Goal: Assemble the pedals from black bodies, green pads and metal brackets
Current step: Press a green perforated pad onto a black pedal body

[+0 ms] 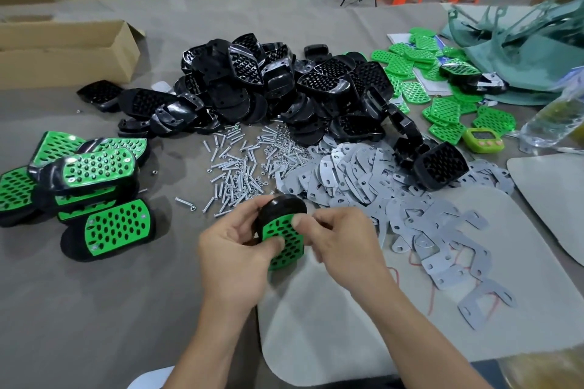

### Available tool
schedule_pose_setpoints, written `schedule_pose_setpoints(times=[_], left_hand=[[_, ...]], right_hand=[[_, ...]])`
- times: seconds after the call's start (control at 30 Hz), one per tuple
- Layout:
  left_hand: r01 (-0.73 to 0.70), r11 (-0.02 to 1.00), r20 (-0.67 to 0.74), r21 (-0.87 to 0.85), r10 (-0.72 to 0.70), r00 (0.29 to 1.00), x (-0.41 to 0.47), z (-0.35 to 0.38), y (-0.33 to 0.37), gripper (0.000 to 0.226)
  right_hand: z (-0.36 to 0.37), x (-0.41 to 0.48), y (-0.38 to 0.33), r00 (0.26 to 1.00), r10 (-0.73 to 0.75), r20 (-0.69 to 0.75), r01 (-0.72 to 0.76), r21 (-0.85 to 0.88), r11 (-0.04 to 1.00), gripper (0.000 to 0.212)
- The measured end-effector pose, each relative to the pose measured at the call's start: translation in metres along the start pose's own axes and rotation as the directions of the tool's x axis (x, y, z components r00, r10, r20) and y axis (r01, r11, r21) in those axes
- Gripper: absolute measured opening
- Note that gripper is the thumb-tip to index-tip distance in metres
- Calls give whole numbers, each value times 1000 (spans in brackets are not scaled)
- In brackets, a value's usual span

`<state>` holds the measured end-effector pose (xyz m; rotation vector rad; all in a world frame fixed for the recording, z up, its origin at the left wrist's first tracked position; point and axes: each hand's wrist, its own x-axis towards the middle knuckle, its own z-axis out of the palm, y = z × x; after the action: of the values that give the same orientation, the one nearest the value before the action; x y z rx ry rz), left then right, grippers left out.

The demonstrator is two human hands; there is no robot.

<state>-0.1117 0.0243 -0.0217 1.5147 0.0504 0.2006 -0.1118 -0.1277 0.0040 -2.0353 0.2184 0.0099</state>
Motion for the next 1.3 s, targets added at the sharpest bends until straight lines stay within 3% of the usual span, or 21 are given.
schedule_pose_setpoints(times=[0.13, 0.27, 0.37, 0.47, 0.53, 0.6, 0.77, 0.87, 0.97, 1.03, 1.1, 1.2, 1.3], left_hand=[[64, 991, 87, -121, -53, 995, 11, -10, 1, 67], [-24, 1000, 72, -7, 24, 997, 13, -16, 2, 69], [-120, 961, 87, 250, 101, 991, 6, -20, -1, 83], [-114, 908, 28, 403, 112, 993, -4, -24, -2, 76], [-78, 898, 16, 433, 79, 997, -9, -26, -1, 74], [-58, 867, 16, 494, 58, 998, -10, -25, 2, 74], [-83, 799, 12, 595, 95, 995, -11, -19, 3, 84], [87, 836, -126, 542, -21, 992, -10, -15, -3, 79], [183, 855, -188, 485, -102, 977, -9, -13, -7, 78], [204, 869, -206, 451, -121, 971, -7, -12, -8, 76], [212, 885, -217, 414, -130, 967, -6, -11, -8, 72], [191, 913, -216, 359, -118, 969, -7, -8, -12, 68], [195, 944, -196, 266, -145, 970, -6, -6, -13, 62]], right_hand=[[5, 8, 7, 993, -115, -41, 107, -152, 982, 66], [10, 19, 0, 991, -121, 58, 133, -348, 928, 76], [-2, 36, -16, 992, -88, 94, 105, -195, 975, 62], [-12, 66, -31, 999, -5, -34, 5, -27, 1000, 46], [-12, 87, -42, 993, -101, -59, 90, -169, 981, 31], [-4, 105, -53, 985, -165, 57, 175, -371, 912, 7], [27, 131, -47, 953, -164, 254, 291, -625, 725, 24], [34, 131, -38, 954, -166, 250, 290, -628, 722, 21], [25, 126, -39, 968, -211, 135, 250, -555, 793, 11], [14, 116, -42, 975, -218, 43, 218, -367, 904, 13], [5, 95, -47, 980, -188, 67, 197, -153, 968, 15], [-1, 55, -45, 978, -163, 130, 157, 57, 986, 12], [-2, 28, -38, 987, -122, 108, 97, 211, 973, 24]])
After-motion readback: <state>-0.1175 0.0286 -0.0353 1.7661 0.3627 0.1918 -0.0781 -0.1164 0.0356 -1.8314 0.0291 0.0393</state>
